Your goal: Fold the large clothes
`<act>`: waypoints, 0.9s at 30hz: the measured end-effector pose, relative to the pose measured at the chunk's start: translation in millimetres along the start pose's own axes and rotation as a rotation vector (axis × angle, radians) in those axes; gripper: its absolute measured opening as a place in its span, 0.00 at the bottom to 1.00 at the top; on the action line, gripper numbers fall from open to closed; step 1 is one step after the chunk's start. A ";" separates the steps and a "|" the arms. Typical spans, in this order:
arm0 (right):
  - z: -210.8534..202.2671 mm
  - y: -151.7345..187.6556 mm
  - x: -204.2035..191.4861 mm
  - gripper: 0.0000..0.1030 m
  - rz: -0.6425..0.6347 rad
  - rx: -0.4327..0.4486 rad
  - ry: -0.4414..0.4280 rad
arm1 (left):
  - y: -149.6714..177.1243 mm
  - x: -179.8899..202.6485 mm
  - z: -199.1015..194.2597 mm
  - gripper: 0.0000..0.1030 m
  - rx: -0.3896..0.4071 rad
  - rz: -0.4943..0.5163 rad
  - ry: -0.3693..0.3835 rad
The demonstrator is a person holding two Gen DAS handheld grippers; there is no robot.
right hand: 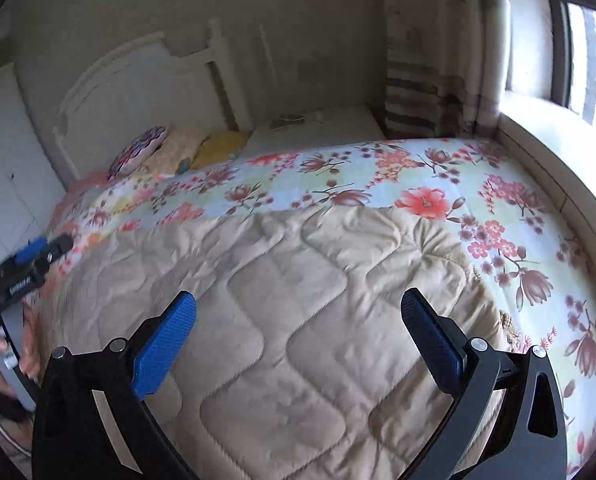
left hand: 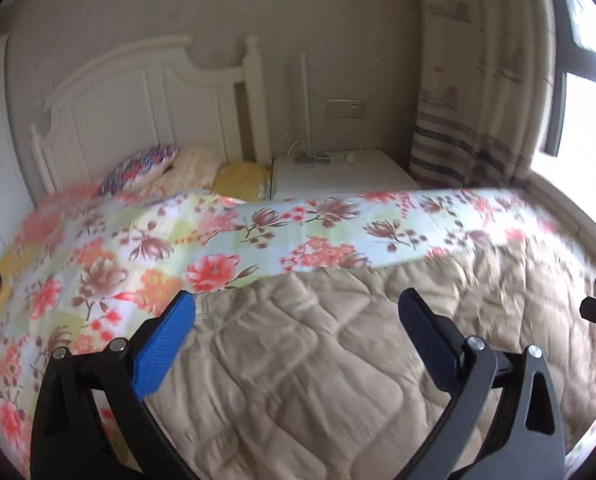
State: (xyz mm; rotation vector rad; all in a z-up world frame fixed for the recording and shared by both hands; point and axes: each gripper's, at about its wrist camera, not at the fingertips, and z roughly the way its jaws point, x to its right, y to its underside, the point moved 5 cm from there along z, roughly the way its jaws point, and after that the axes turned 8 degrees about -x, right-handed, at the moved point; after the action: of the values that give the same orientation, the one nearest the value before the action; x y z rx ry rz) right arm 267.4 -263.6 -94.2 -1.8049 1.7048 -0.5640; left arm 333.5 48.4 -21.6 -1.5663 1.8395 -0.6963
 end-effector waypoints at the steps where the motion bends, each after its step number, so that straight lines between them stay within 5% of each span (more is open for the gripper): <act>1: 5.7 9.6 -4.7 0.95 -0.055 -0.010 0.057 | 8.7 10.9 5.8 0.98 -0.010 0.038 -0.013; 3: 25.5 26.3 1.6 0.95 -0.099 -0.068 0.173 | 32.4 27.9 37.2 0.98 -0.103 0.109 -0.037; 4: 29.9 31.7 10.9 0.95 -0.074 -0.069 0.155 | 43.9 30.2 51.9 0.98 -0.135 0.120 -0.032; 8: 18.5 41.1 65.2 0.95 0.110 -0.027 0.117 | 45.2 14.8 59.6 0.98 -0.154 0.027 0.020; 12: 14.9 49.8 97.9 0.95 0.164 -0.041 0.258 | 47.9 14.4 63.1 0.98 -0.162 0.022 0.024; 16: 23.4 61.2 117.0 0.95 0.294 -0.057 0.105 | 48.9 15.9 60.9 0.98 -0.145 0.032 0.000; 22: -15.7 59.2 113.5 0.95 0.271 0.008 0.142 | 48.0 14.5 60.5 0.98 -0.147 0.022 0.009; 27: -83.7 79.2 102.4 0.95 0.325 0.139 -0.075 | 48.4 12.9 61.0 0.98 -0.148 0.018 0.019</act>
State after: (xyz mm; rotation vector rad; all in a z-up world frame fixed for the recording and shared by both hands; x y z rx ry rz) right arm 162.3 -376.4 -94.5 -1.3976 1.8113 -0.4565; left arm 345.3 43.3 -99.4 -1.6389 1.9551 -0.5810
